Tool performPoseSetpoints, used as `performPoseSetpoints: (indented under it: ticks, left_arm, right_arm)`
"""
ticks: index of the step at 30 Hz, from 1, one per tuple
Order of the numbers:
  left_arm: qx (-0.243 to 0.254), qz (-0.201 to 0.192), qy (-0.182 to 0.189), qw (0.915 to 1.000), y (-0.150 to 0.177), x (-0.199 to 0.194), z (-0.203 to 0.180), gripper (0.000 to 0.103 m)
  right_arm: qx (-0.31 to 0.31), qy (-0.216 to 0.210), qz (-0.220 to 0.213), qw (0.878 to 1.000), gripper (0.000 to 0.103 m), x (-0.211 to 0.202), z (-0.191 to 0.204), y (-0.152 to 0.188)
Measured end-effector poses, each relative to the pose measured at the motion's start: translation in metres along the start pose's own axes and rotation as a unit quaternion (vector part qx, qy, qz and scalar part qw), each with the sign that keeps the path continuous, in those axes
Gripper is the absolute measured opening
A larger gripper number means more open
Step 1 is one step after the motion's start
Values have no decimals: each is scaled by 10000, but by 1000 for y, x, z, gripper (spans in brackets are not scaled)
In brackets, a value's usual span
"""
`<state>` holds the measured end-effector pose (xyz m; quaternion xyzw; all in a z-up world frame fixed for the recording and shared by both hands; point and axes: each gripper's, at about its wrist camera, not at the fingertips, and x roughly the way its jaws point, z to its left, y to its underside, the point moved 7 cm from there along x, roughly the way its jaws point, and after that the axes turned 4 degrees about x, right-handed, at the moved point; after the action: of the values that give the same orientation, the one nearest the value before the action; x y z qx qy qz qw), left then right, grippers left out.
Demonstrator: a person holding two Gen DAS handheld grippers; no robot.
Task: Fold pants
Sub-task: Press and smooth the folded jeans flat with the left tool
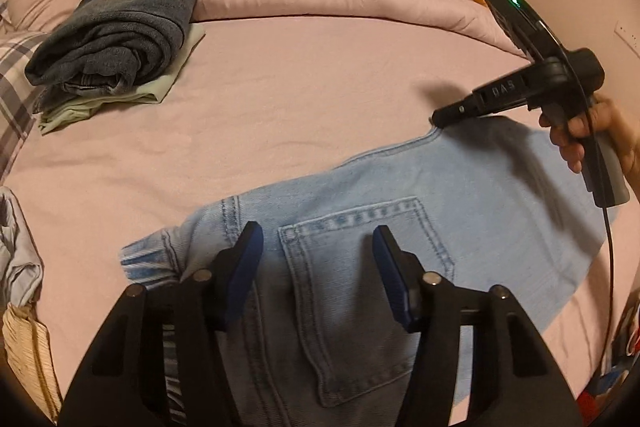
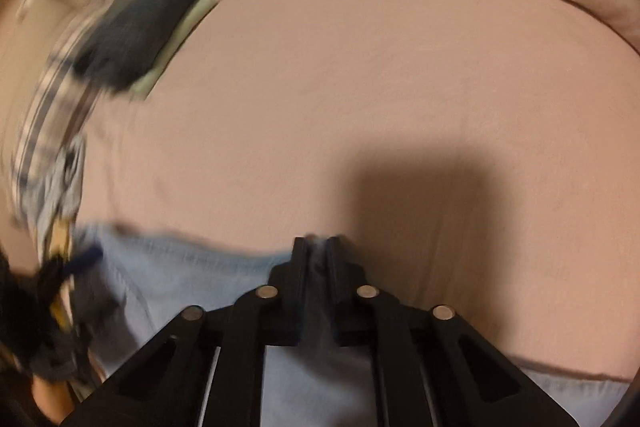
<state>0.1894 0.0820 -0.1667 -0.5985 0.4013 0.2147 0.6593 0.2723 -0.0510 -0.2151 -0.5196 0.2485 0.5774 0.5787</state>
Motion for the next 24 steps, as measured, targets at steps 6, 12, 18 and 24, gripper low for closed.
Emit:
performPoseSetpoints:
  ticks: [6, 12, 18, 24]
  left_arm:
    - [-135, -69, -15, 9999, -11, -13, -16, 66]
    - [296, -57, 1007, 9945, -40, 15, -114, 79]
    - [80, 526, 1356, 9893, -38, 79, -178, 77]
    - [235, 461, 1332, 9897, -31, 70, -162, 76]
  right_arm:
    - [466, 288, -1358, 9892, 11, -55, -13, 4]
    - [439, 505, -1761, 9821, 29, -118, -68, 89]
    - [330, 1003, -1424, 9842, 24, -128, -157, 151]
    - [1894, 857, -1841, 9607, 17, -201, -284, 198]
